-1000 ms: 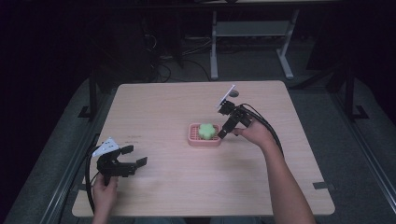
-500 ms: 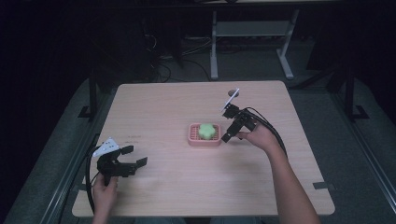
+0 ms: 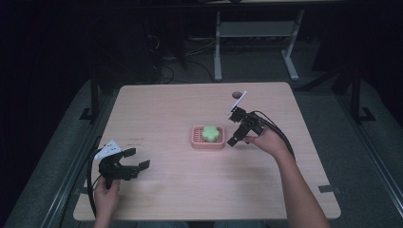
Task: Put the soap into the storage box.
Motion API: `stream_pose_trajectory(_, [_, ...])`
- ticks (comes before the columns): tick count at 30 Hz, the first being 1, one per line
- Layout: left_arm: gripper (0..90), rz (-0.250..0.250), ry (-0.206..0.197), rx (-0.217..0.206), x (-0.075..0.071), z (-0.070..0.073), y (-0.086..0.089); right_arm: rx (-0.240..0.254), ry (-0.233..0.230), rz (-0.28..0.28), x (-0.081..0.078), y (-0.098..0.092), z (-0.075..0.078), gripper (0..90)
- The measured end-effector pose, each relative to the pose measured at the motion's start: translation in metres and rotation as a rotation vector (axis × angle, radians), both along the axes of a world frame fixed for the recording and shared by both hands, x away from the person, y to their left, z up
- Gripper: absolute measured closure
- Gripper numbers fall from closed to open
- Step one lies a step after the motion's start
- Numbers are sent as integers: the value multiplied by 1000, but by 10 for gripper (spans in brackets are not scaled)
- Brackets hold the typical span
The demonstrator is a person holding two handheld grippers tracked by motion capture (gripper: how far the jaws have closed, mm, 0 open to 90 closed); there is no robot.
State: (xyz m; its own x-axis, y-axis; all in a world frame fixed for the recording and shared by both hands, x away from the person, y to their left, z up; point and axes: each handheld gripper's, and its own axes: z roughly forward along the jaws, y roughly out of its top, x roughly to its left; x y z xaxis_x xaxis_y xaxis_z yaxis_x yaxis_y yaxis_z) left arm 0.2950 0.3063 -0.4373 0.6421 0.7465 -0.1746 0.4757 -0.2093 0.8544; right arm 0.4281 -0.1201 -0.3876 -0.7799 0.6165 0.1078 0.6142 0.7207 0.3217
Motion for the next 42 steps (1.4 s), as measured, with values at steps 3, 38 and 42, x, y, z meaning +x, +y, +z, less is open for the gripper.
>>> stream_pose_trajectory(3, [146,0,1,0,0,0,0,2,4,0,-3,-2,-2,199])
stream_pose_trajectory(38, [146,-1,5,8,0,0,0,37,8,-22,-29,-32,-15,196])
stream_pose_trajectory(42, [146,-1,9,7,0,0,0,45,15,-22,-33,-34,-19,196])
